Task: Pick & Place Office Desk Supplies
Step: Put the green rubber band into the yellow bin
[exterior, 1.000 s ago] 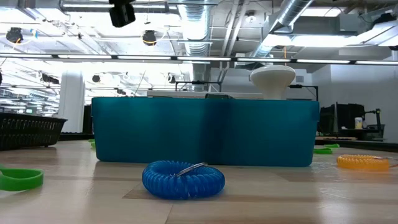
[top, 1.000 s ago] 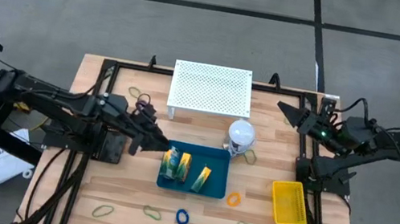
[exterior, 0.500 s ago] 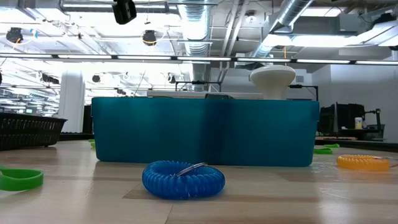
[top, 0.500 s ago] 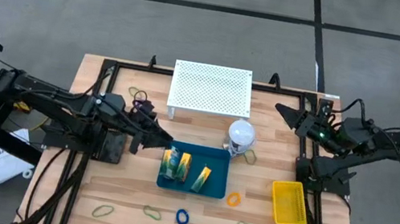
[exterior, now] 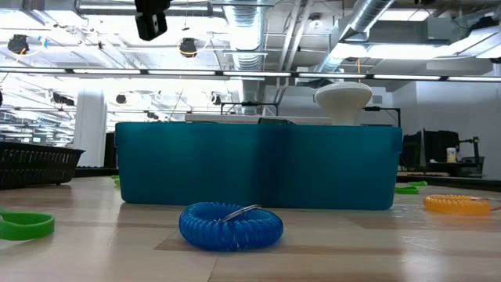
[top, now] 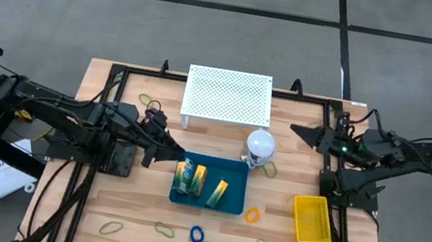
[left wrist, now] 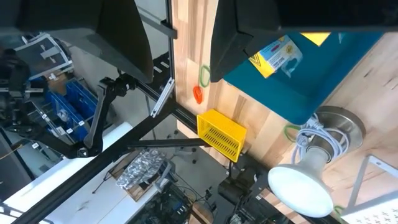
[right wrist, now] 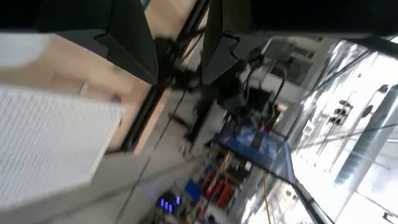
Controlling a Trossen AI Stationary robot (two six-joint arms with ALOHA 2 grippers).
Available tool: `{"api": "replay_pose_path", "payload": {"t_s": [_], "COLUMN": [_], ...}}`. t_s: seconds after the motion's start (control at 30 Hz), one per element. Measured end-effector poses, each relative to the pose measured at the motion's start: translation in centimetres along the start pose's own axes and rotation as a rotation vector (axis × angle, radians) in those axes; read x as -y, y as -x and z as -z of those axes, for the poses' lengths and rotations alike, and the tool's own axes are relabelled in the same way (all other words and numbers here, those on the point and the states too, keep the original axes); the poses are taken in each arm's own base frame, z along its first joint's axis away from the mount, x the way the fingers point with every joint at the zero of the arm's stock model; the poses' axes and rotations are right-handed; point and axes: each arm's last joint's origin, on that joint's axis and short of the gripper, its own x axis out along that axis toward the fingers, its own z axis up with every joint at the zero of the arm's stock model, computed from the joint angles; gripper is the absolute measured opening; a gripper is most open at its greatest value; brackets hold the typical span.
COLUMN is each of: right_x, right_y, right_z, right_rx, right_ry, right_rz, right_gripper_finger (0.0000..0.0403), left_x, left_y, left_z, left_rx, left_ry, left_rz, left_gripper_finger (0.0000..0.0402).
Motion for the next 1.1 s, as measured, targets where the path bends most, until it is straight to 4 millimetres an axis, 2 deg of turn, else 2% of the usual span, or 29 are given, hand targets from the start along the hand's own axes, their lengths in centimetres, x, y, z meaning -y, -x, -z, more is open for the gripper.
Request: {"api": "replay_pose_path", "payload": {"t_s": [0.23, 0.43, 0.8, 0.97, 1.1], "right_x": [1.2, 0.8, 0.5, 0.4, 0.4], "right_y": [-0.1, -0.5, -0.5, -0.5, -0.5], "right_z": [0.9, 1.5, 1.6, 1.6, 1.6], "right_rx": [-0.180, -0.225, -0.269, -0.283, -0.284], "right_ry": [-0.187, -0.190, -0.193, -0.195, -0.195], "right_rz": [0.082, 0.061, 0.018, 0.010, 0.010], "right_gripper_finger": [0.0123, 0.0123, 0.0123, 0.0123, 0.0123], "left_x": [0.0, 0.1, 0.1, 0.3, 0.4], "left_y": [0.0, 0.0, 0.0, 0.0, 0.0], "left_z": [0.0, -0.1, 0.0, 0.4, 1.3], "left_rx": [0.002, 0.007, 0.003, -0.068, -0.137], "left_ry": [0.000, 0.001, 0.003, 0.071, 0.086], "left_rz": [0.002, 0.006, 0.009, 0.061, 0.033], "left_gripper_finger": [0.0155, 0.0155, 0.0155, 0.0155, 0.0155]}}
